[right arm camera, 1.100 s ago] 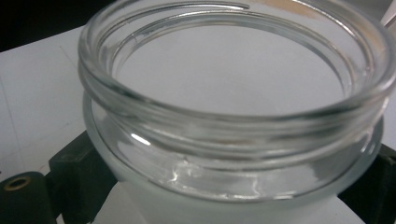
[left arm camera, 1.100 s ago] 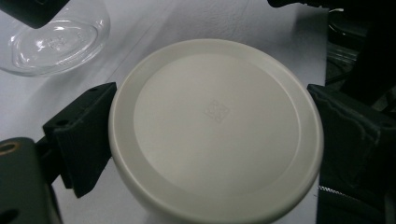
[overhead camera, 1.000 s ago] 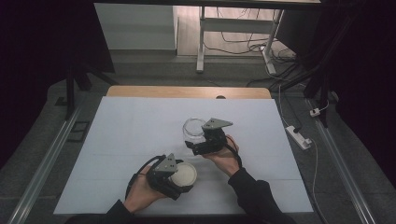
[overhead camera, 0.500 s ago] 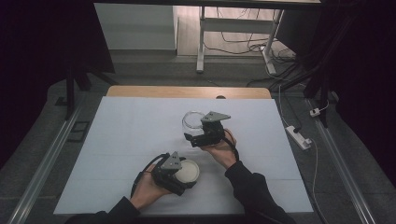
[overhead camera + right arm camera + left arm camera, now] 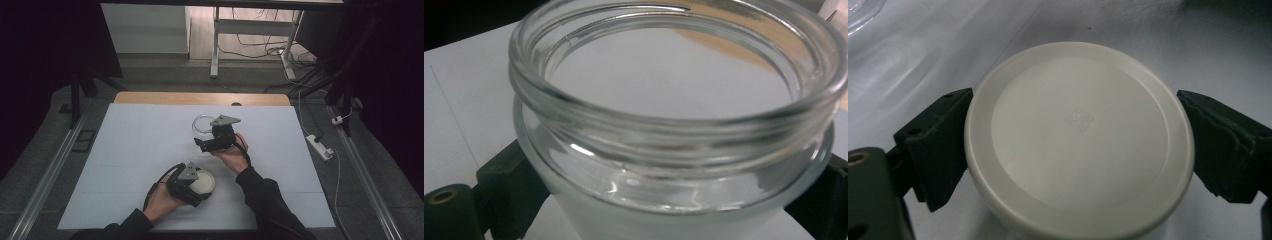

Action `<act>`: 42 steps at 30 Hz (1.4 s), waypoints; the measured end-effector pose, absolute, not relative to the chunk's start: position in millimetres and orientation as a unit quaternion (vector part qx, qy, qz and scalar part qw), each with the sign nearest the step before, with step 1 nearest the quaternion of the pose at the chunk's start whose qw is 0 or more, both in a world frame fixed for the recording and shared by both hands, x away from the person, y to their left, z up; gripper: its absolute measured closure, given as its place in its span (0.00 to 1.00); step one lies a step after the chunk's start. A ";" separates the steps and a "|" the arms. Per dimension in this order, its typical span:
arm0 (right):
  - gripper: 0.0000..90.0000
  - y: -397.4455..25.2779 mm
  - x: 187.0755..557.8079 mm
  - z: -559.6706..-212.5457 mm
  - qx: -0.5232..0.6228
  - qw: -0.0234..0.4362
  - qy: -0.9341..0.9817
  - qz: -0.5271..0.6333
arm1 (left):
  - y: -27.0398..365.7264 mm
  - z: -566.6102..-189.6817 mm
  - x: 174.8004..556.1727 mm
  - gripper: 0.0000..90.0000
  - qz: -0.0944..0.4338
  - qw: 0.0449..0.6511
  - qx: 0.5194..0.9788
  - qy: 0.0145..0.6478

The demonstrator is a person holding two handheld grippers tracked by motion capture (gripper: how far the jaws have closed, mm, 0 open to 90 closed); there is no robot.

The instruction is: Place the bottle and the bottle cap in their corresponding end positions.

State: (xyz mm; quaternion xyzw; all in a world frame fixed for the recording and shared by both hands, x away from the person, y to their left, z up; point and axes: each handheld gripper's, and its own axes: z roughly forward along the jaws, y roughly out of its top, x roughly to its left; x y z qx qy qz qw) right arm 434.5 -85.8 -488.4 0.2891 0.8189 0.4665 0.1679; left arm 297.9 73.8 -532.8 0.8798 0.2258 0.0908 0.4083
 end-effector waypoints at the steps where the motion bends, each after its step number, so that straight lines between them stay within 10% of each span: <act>1: 0.07 -84.8 435.9 -489.5 0.290 0.167 0.819 0.466 | 73.6 -533.5 299.2 0.09 0.088 0.407 0.880 0.228; 42: 0.07 -80.9 455.4 -515.5 0.292 0.172 0.838 0.429 | 61.5 -542.9 314.9 0.08 0.072 0.347 0.905 0.236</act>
